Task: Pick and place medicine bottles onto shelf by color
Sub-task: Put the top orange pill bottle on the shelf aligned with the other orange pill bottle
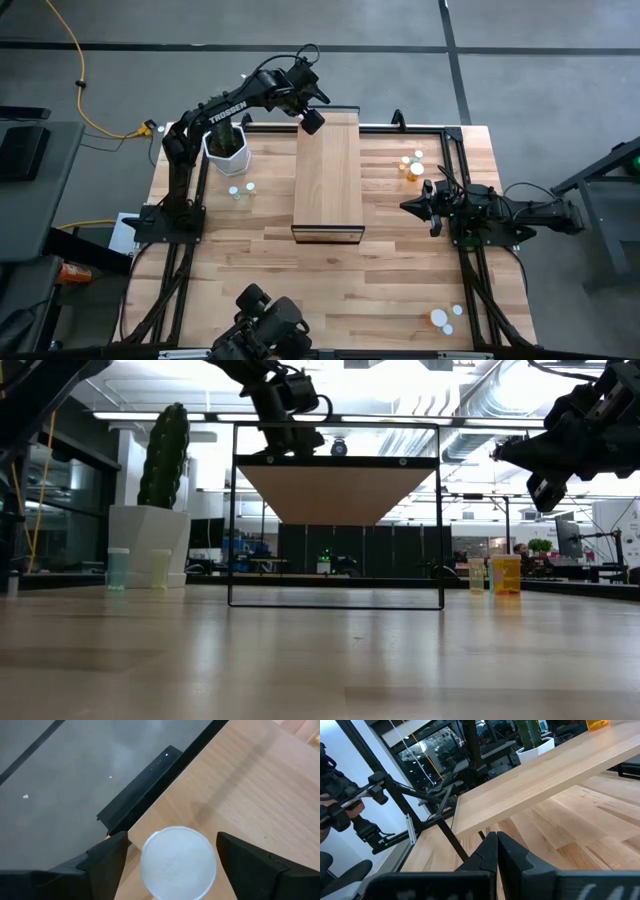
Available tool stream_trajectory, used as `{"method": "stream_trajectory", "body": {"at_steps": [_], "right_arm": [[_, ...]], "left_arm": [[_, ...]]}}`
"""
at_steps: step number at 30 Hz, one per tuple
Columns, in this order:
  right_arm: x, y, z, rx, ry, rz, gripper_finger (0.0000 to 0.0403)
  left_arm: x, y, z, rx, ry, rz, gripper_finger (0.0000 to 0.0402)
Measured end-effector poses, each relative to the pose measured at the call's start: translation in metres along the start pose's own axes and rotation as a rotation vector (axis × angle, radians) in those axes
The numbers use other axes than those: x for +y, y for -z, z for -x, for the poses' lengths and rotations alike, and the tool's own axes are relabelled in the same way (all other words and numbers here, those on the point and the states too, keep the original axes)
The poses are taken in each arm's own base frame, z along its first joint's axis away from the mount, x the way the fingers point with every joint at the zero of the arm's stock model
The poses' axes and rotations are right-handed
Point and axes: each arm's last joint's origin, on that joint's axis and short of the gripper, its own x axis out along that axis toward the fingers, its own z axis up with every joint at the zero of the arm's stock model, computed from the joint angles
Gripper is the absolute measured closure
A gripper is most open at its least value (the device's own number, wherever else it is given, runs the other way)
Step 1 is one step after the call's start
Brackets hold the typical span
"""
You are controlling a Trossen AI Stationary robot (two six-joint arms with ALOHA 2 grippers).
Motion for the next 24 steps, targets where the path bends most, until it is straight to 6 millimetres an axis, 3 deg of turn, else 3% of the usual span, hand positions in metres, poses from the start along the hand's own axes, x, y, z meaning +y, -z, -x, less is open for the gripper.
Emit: {"method": "stream_trajectory", "body": {"at_steps": [6,12,18,24], "right_arm": [[0.000,0.000,0.000,0.000,0.000,0.000,0.0403],[0.000,0.000,0.000,0.000,0.000,0.000,0.0403],[0.000,0.000,0.000,0.000,0.000,0.000,0.0403],[0.000,0.000,0.000,0.000,0.000,0.000,0.0403]], "left_arm": [[0.002,-0.005,0.006,-0.063,-0.009,0.012,0.0107],[0.008,-0.013,0.033,-0.201,-0.018,0.037,0.0107],[0.005,-0.014,0.088,-0.373,0.067,0.034,0.0107],[-0.033,0.008,0.147,-0.598,0.198,-0.054,0.0108]]}}
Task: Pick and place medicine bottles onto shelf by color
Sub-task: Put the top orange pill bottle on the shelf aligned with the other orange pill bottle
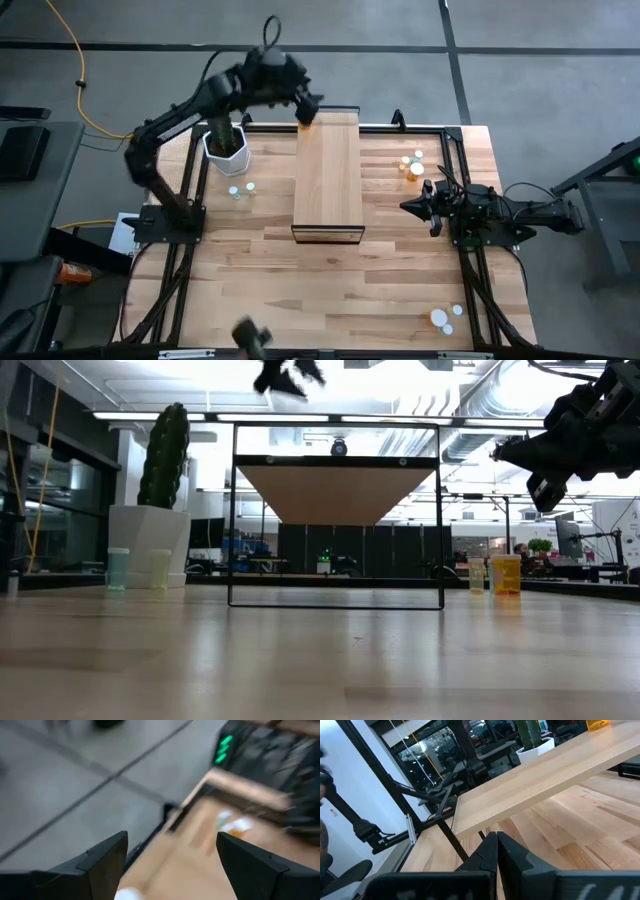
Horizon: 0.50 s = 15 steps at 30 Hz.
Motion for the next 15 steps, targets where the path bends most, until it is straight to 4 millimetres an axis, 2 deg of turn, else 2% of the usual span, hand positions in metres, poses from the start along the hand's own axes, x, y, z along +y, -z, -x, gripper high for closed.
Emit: {"method": "stream_trajectory", "body": {"at_steps": [3,7,12,15], "right_arm": [[0.000,0.000,0.000,0.000,0.000,0.000,0.0403],[0.000,0.000,0.000,0.000,0.000,0.000,0.0403],[0.000,0.000,0.000,0.009,-0.006,0.000,0.0403],[0.007,-0.004,0.003,0.100,-0.119,-0.044,0.0403]], "left_arm": [[-0.031,0.019,0.020,-0.133,0.090,-0.032,0.0108],[-0.061,0.065,0.047,-0.278,0.196,-0.070,0.0108],[-0.080,0.123,0.092,-0.399,0.350,-0.121,0.0108],[-0.086,0.153,0.114,-0.460,0.443,-0.130,0.0108]]}}
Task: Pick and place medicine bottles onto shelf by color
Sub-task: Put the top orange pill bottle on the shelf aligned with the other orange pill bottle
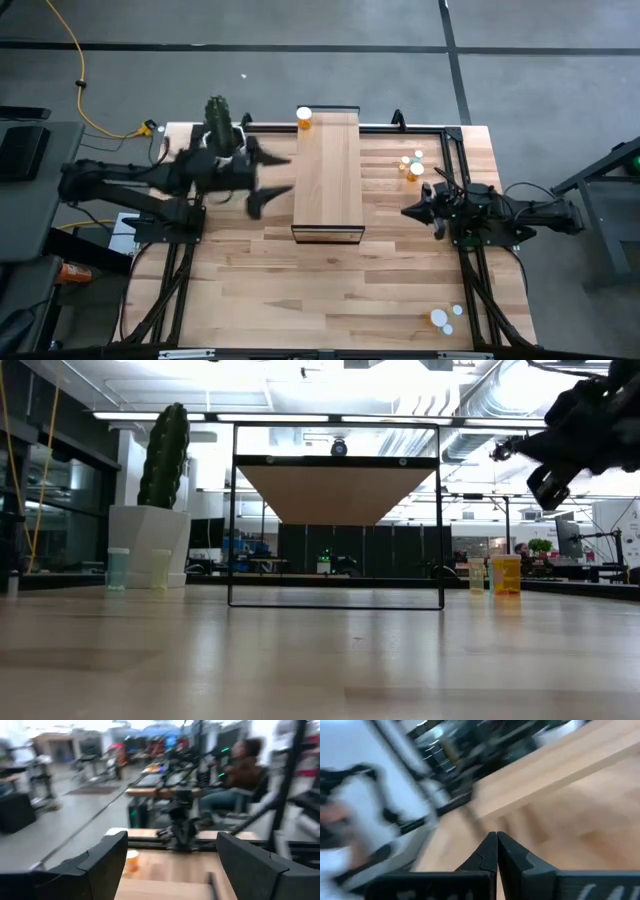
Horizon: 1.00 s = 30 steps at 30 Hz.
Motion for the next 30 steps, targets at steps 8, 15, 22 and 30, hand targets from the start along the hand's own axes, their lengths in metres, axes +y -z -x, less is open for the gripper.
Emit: {"method": "stream_trajectory", "body": {"at_steps": [8,15,22,30], "right_arm": [[0.004,-0.003,0.001,0.038,-0.069,-0.162,0.0403],[0.003,-0.001,0.002,0.061,-0.051,-0.173,0.0403],[0.000,-0.009,0.002,-0.102,0.113,-0.077,0.0403],[0.002,-0.033,0.008,-0.474,0.331,0.050,0.0403]], "left_arm": [[-0.018,0.027,0.048,-0.109,-0.026,-0.013,0.0108],[-0.022,0.044,0.058,-0.120,-0.040,0.014,0.0108],[-0.022,0.051,0.058,-0.115,-0.055,0.022,0.0108],[-0.022,0.053,0.058,-0.094,-0.053,0.014,0.0108]]}}
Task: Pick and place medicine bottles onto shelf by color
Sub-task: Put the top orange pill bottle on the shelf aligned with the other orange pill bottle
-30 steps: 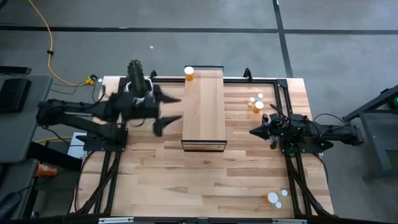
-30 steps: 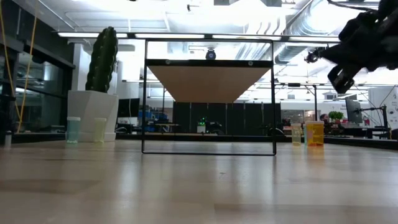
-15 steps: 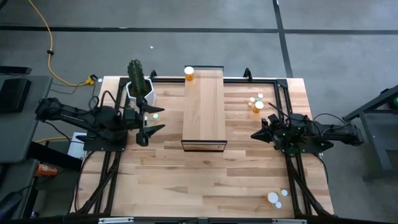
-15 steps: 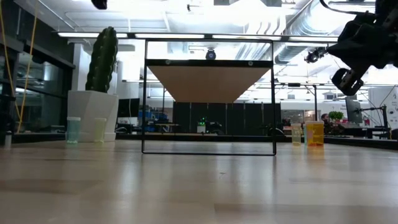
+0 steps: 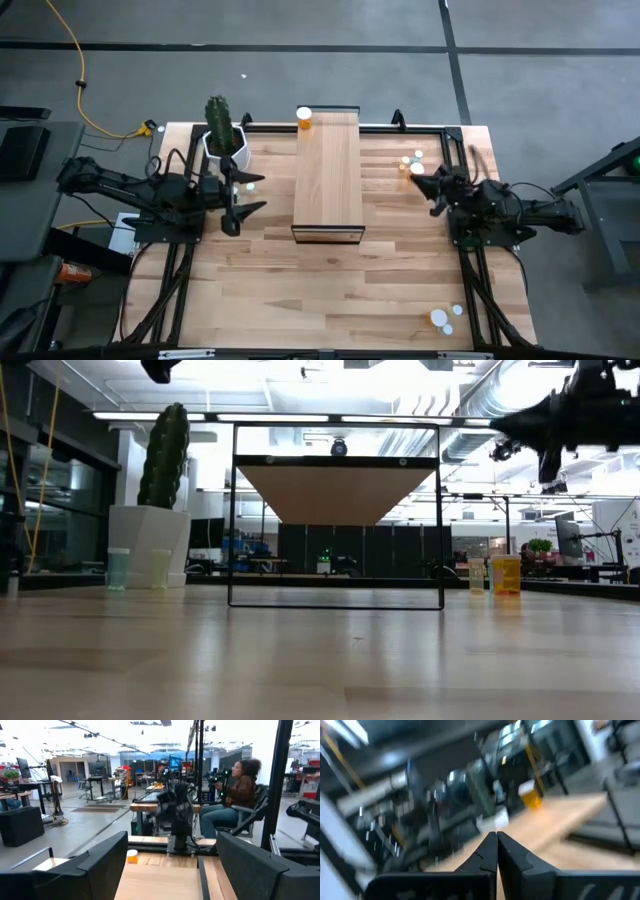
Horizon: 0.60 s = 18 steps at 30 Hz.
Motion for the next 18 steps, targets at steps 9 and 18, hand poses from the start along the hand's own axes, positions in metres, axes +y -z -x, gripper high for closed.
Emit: {"method": "stream_trajectory", "body": {"at_steps": [9,18], "right_arm": [[0.013,-0.023,-0.021,0.053,0.187,0.150,0.0343],[0.007,-0.031,-0.048,0.505,0.785,0.316,0.0162]], "left_arm": [[0.000,0.000,0.000,0.004,0.000,0.009,0.0108],[0.000,0.000,0.000,0.004,0.000,0.009,0.0108]]}}
